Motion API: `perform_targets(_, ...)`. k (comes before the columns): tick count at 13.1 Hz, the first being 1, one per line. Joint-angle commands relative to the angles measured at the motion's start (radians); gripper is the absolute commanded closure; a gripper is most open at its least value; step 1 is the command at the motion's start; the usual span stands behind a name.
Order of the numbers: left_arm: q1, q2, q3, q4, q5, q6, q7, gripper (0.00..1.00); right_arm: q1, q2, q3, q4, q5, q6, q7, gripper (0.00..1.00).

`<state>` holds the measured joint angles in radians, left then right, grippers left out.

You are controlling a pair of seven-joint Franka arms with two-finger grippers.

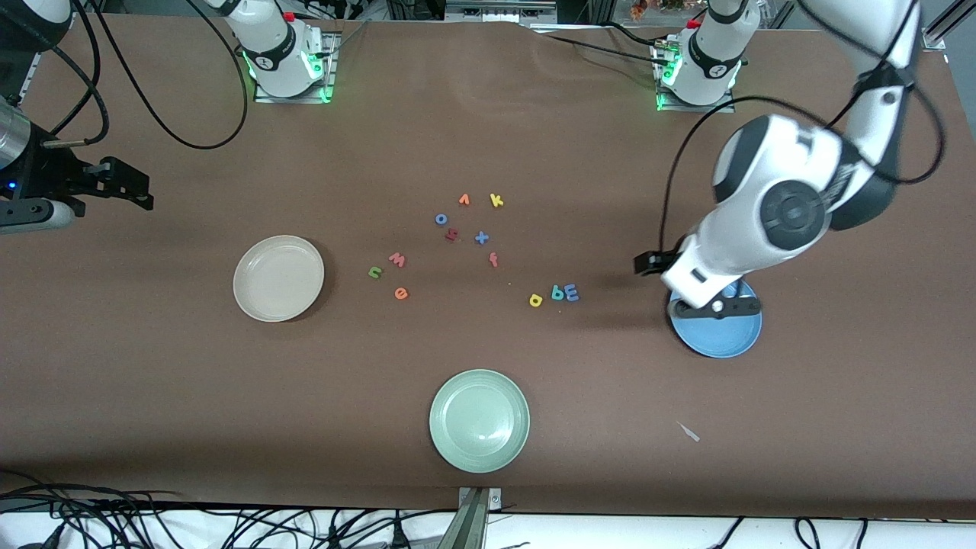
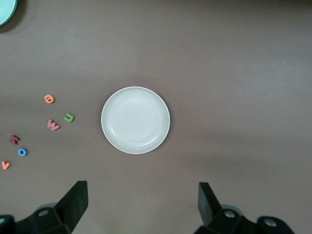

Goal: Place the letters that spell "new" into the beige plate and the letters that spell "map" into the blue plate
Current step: 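Reach the left gripper down to the blue E and grasp it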

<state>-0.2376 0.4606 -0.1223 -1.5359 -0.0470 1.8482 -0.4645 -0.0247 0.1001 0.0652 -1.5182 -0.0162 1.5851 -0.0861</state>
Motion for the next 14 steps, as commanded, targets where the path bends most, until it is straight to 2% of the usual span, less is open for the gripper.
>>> perform_targets(1, -0.067, 0.107, 0.010, 0.027, -0.066, 0.092, -0.069, 0.00, -0.004, 0.006, 0.005, 0.018, -0.008, -0.014, 0.003, 0.00)
perform_targets(3, -0.107, 0.186, 0.010, 0.023, -0.071, 0.150, -0.072, 0.01, -0.004, 0.006, 0.005, 0.018, -0.008, -0.016, 0.006, 0.00)
perform_targets(5, -0.153, 0.233, 0.007, 0.001, -0.099, 0.187, -0.072, 0.10, -0.004, 0.006, 0.005, 0.018, -0.008, -0.014, 0.006, 0.00)
perform_targets(6, -0.157, 0.237, 0.007, -0.025, -0.093, 0.192, -0.063, 0.21, -0.004, 0.006, 0.005, 0.018, -0.008, -0.014, 0.008, 0.00)
perform_targets(7, -0.157, 0.240, 0.007, -0.039, -0.091, 0.201, -0.053, 0.39, -0.004, 0.006, 0.005, 0.018, -0.008, -0.014, 0.006, 0.00)
perform_targets(8, -0.158, 0.251, 0.006, -0.042, -0.089, 0.209, -0.052, 0.44, -0.004, 0.006, 0.005, 0.018, -0.008, -0.014, 0.008, 0.00)
perform_targets(14, -0.158, 0.294, 0.006, -0.046, -0.082, 0.302, -0.049, 0.44, -0.004, 0.006, 0.005, 0.018, -0.007, -0.013, 0.006, 0.00)
